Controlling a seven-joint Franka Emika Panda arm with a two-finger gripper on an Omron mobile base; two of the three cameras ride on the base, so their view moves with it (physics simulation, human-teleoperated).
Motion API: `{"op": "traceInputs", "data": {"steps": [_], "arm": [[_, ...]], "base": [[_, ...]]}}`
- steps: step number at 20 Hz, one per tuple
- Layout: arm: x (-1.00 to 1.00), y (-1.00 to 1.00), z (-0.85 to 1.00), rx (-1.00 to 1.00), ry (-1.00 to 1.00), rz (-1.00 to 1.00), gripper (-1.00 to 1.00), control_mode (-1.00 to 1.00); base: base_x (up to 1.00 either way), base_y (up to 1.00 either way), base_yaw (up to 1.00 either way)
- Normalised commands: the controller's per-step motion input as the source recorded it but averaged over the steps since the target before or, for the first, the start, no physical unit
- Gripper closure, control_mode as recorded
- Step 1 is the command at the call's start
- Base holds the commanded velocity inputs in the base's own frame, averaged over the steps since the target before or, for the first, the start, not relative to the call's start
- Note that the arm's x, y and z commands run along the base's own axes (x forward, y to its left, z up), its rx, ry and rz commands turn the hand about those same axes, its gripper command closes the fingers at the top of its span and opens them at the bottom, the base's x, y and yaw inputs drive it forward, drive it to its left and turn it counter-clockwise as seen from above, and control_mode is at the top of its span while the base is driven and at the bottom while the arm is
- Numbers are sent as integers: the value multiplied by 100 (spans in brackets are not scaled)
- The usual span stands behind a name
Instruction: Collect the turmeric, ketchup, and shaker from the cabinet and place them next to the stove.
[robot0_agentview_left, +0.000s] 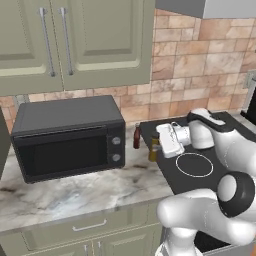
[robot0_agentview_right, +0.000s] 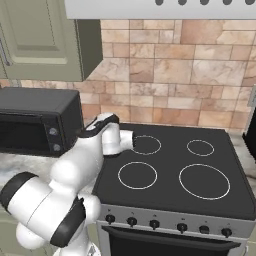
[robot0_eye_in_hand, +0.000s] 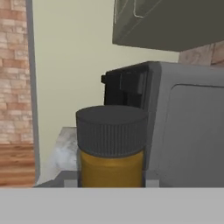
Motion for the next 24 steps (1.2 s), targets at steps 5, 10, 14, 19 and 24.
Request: {"op": "traceInputs", "data": {"steps": [5, 10, 14, 19, 24], "arm": [[42, 0, -27, 0, 0, 0, 100, -100], [35, 0, -22, 0, 0, 0, 100, -100], [24, 0, -23, 0, 1, 0, 100, -100], [17, 0, -22, 0, 0, 0, 100, -100], [11, 0, -23, 0, 1, 0, 100, -100]], "base": [[0, 0, 0], [0, 0, 0], [0, 0, 0], [0, 0, 0], [0, 0, 0]]}}
